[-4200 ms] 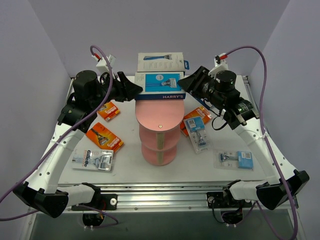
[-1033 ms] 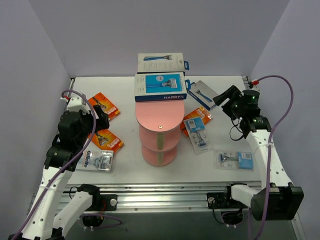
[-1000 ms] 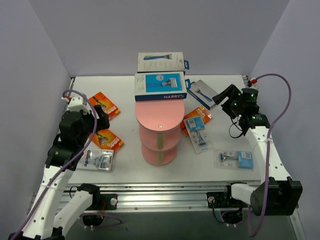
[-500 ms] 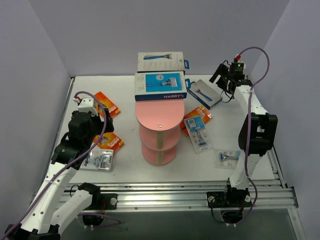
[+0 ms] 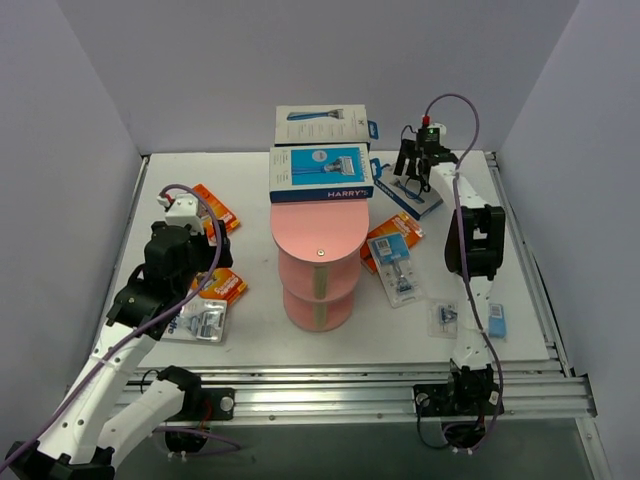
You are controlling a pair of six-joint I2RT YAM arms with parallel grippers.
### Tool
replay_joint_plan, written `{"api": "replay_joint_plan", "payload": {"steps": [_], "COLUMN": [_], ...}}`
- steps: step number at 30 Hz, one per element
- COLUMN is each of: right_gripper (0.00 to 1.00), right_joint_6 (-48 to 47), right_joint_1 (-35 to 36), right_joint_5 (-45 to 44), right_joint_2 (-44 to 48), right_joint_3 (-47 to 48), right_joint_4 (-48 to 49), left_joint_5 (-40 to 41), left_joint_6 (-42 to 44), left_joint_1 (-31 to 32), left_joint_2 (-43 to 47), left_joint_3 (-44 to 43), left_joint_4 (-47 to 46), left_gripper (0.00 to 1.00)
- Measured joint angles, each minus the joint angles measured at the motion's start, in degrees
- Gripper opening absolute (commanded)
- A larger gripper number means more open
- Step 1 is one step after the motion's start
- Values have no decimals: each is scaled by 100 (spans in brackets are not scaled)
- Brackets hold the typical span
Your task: Place and organize the shaving razors onto the shelf
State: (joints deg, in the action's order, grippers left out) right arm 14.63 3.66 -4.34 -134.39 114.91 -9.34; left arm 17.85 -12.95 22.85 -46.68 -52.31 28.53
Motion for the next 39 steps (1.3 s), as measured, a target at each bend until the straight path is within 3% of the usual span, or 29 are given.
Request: {"api": "replay_joint_plan", "payload": {"steps": [4, 13, 20, 24, 34, 39], "right_gripper": [81, 79, 74, 65, 55, 45], "right_joint_6": [-262, -444, -229, -133, 221, 387], "right_joint_1": [131, -68, -254, -326, -787, -1064], "right_joint_5": [-223, -592, -509, -448, -306, -166], "right_joint_2": [-308, -341, -7, 393, 1377, 1937], "right_joint_3": [380, 302, -608, -1327, -2865, -3681], "right_joint_4": [-94, -199, 317, 616, 929, 1043], "left_joint_5": [9, 15, 11, 7, -52, -94], "left_joint_6": [13, 15, 13, 13, 9, 4], "left_joint_1": [26, 35, 37, 37, 35, 35], "left_joint_2": [-13, -37, -35, -31, 26, 57], "left_joint_3": [0, 0, 0, 0, 0, 0], "left_joint_4": [-2, -2, -2, -2, 0, 2], "left_gripper": [94, 94, 94, 94, 94, 94]}}
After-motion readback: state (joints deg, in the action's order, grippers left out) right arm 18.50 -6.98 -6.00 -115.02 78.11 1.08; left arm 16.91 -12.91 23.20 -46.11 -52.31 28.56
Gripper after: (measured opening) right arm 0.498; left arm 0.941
